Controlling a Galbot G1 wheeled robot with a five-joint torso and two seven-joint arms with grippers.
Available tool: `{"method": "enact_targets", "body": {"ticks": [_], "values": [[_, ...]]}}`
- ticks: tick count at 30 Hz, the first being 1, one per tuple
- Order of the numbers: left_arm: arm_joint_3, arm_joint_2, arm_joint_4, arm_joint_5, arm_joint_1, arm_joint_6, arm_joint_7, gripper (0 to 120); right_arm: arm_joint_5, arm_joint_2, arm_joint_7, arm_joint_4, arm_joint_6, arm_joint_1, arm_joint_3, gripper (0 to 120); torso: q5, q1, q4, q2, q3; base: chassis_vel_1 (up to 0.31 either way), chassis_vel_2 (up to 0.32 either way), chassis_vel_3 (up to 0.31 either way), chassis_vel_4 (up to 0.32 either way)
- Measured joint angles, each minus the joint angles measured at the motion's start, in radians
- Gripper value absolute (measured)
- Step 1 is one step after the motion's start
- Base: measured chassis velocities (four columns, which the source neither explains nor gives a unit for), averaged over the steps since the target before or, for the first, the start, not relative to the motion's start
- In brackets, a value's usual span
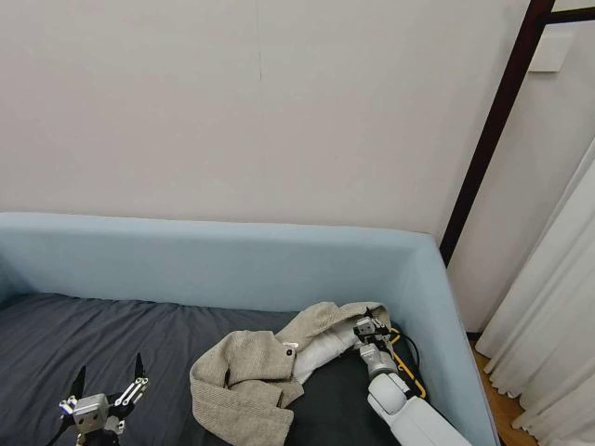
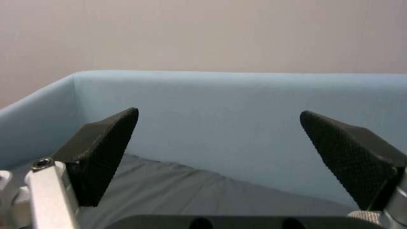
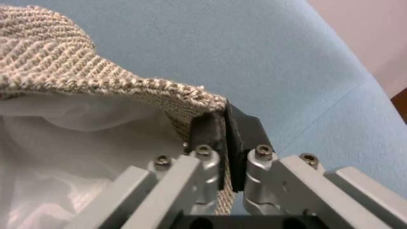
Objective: Pick up the clothes from the sofa and hang them on the clothes hanger.
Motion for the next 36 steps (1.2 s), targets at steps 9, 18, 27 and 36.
{"method": "enact_targets", "body": {"ticks": [9,18,27,36], "values": [[0.002,-0.001,0.006,0.0,-0.004,0.0,0.0,100,-0.045,-0.003,-0.032,-0.025,0.012,0.01,-0.015,36,-0.0001,0.0,0.0,0.0,0.0,0.0,0.0,0.0,0.0],[0.001,-0.002,0.01,0.002,-0.002,-0.006,0.0,100,-0.085,0.0,-0.067,-0.075,0.037,0.032,-0.007,67,-0.0001,0.0,0.0,0.0,0.0,0.0,0.0,0.0,0.0],[0.001,-0.011,0.008,0.006,0.001,-0.009,-0.001,100,-0.105,-0.027,-0.213,-0.096,0.12,0.056,-0.007,81,0.0,0.0,-0.0003,0.0,0.0,0.0,0.0,0.0,0.0],[0.005,-0.024,0.004,0.019,0.008,-0.014,-0.004,100,-0.115,-0.041,-0.268,-0.088,0.152,0.061,-0.01,50,0.0,0.0,0.0,0.0,0.0,0.0,0.0,0.0,0.0]]}}
